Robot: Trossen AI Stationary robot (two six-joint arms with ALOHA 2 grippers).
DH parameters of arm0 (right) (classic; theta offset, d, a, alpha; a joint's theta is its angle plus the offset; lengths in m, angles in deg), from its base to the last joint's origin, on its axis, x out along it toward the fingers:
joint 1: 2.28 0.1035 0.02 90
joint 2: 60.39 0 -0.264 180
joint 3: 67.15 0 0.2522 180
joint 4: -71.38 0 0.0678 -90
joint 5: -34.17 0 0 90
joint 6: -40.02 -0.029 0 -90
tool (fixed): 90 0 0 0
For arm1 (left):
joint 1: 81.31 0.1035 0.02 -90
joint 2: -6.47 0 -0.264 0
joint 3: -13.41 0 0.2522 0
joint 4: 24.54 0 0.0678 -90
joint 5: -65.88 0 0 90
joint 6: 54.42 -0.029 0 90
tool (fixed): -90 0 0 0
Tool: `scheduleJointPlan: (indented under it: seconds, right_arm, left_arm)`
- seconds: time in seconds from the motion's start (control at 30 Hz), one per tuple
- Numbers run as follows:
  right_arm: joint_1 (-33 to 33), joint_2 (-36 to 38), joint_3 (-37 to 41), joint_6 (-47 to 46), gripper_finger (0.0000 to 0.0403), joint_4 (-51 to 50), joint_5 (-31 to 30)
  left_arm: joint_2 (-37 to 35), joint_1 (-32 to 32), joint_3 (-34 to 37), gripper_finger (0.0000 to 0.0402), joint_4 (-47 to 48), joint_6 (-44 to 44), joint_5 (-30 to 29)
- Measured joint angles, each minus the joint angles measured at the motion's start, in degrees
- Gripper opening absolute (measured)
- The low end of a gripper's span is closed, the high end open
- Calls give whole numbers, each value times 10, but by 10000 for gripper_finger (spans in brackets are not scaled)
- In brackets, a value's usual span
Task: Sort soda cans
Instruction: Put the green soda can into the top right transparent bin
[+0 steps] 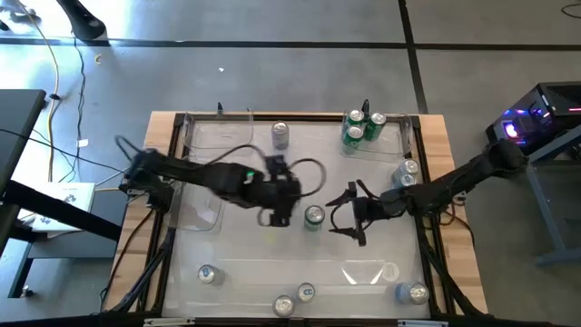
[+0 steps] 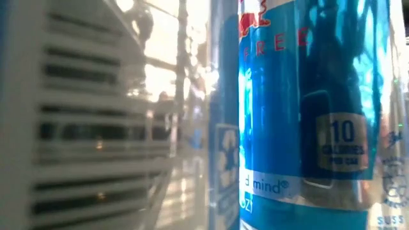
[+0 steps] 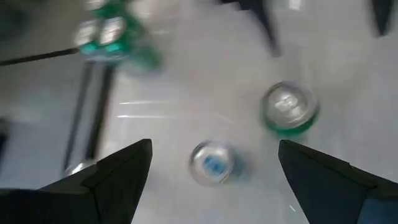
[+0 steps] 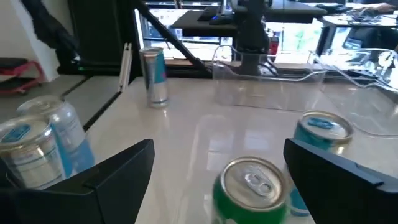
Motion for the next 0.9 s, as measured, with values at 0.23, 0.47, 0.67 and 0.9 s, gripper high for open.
scheduleJointPlan:
  seconds: [0.23,0.47,0.67,0.9]
  right_arm:
    - [-8,-13,-118,12,353,-134,11]
    - [-17,-91,-364,-44,353,-532,-41]
    - [-14,-193,-481,-111,353,-657,-40]
    - [-19,-275,-535,-150,353,-715,-40]
  left_arm:
    - [-178,-36,272,349,-165,68,-81]
    - [-318,-67,462,349,-289,99,-136]
    - [-376,-99,541,349,-304,153,-188]
    - [-384,-139,591,349,-304,203,-214]
